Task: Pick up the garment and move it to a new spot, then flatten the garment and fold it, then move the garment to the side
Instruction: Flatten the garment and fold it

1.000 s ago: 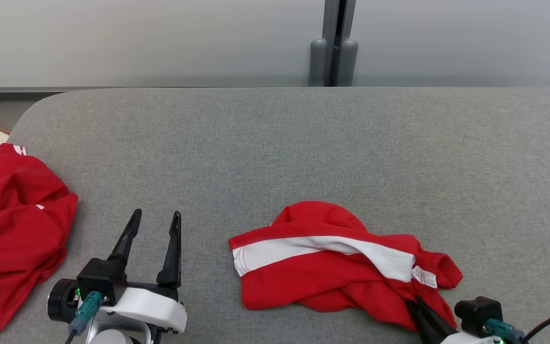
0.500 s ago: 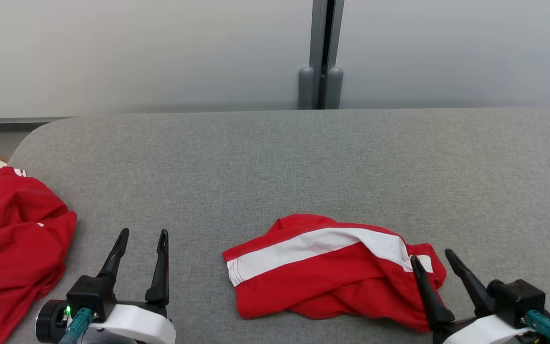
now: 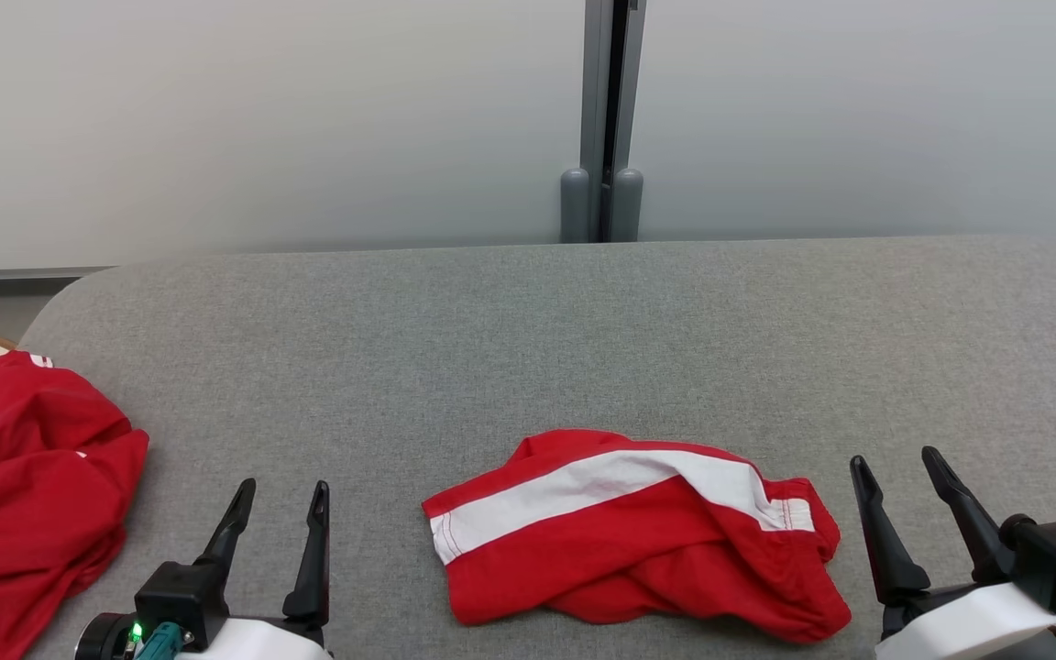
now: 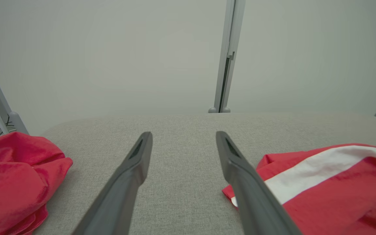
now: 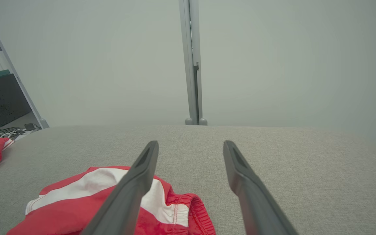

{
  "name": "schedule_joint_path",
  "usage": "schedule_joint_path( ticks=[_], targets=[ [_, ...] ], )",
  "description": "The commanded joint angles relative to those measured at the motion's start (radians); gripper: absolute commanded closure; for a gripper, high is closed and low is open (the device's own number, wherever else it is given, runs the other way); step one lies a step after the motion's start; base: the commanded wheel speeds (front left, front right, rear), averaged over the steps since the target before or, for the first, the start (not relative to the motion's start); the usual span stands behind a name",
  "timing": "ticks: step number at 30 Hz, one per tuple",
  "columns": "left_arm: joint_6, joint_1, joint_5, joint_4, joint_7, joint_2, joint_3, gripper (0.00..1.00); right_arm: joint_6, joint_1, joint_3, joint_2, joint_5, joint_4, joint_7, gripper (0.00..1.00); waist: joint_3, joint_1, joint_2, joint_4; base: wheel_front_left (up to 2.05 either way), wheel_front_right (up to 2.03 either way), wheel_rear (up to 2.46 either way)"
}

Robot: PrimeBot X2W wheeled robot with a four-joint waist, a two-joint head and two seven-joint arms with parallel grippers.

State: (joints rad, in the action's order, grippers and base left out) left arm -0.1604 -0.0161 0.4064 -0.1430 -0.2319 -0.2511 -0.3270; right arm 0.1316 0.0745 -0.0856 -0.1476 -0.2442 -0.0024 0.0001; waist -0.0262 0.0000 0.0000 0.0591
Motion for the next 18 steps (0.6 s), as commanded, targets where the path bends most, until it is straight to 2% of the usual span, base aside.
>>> schedule_joint_path(
  ticks=[1, 12, 18],
  targets=[
    [0.0, -0.004, 0.002, 0.001, 0.001, -0.007, 0.001, 0.0, -0.002, 0.006, 0.002, 0.0, 0.005, -0.005, 0.0, 0.0, 0.0, 0.0, 0.0, 0.0, 0.0, 0.0, 0.0],
    [0.011, 0.012, 0.002, 0.001, 0.032, -0.004, -0.031, 0.0, -0.002, 0.007, 0.002, 0.004, 0.007, -0.01, 0.011, 0.0, 0.005, 0.0, 0.0, 0.002, 0.0, 0.0, 0.0],
    [0.062, 0.087, 0.008, -0.067, 0.142, 0.042, -0.12, 0.0, -0.002, -0.019, -0.012, 0.003, 0.008, -0.013, 0.017, 0.0, 0.045, 0.0, 0.0, -0.016, 0.0, 0.0, 0.0]
  ],
)
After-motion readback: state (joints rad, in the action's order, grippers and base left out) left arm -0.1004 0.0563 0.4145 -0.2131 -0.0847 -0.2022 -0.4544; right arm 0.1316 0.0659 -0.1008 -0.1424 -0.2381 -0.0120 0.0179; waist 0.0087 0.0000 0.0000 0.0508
